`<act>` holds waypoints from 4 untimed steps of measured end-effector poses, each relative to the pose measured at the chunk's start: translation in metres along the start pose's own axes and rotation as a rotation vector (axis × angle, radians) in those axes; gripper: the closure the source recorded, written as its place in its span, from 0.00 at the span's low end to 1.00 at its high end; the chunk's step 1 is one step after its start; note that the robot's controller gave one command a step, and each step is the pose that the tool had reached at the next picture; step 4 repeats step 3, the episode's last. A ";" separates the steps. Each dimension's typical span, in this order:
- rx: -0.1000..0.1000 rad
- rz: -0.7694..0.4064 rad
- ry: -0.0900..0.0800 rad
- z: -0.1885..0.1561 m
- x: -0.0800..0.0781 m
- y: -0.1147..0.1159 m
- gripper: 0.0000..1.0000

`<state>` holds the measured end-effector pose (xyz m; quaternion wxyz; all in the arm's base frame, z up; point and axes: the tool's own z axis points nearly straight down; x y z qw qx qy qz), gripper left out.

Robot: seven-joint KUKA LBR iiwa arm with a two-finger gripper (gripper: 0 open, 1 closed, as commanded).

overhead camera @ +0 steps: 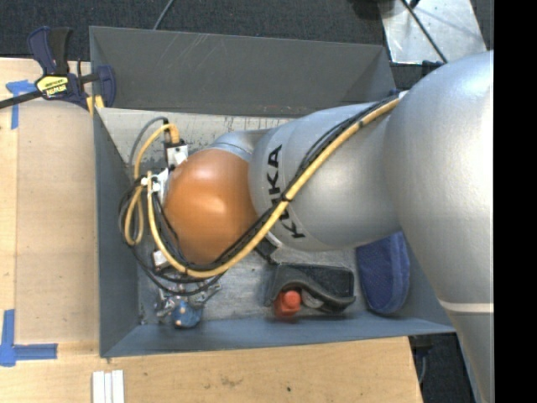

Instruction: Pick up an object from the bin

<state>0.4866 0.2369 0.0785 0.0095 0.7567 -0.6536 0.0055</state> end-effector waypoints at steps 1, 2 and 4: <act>0.016 0.004 -0.024 -0.084 0.001 -0.002 1.00; 0.011 0.007 -0.024 -0.102 0.001 -0.003 1.00; 0.011 0.011 -0.025 -0.106 0.001 -0.003 1.00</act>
Offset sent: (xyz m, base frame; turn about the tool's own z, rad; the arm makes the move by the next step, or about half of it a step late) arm 0.0001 0.0000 0.0789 0.0000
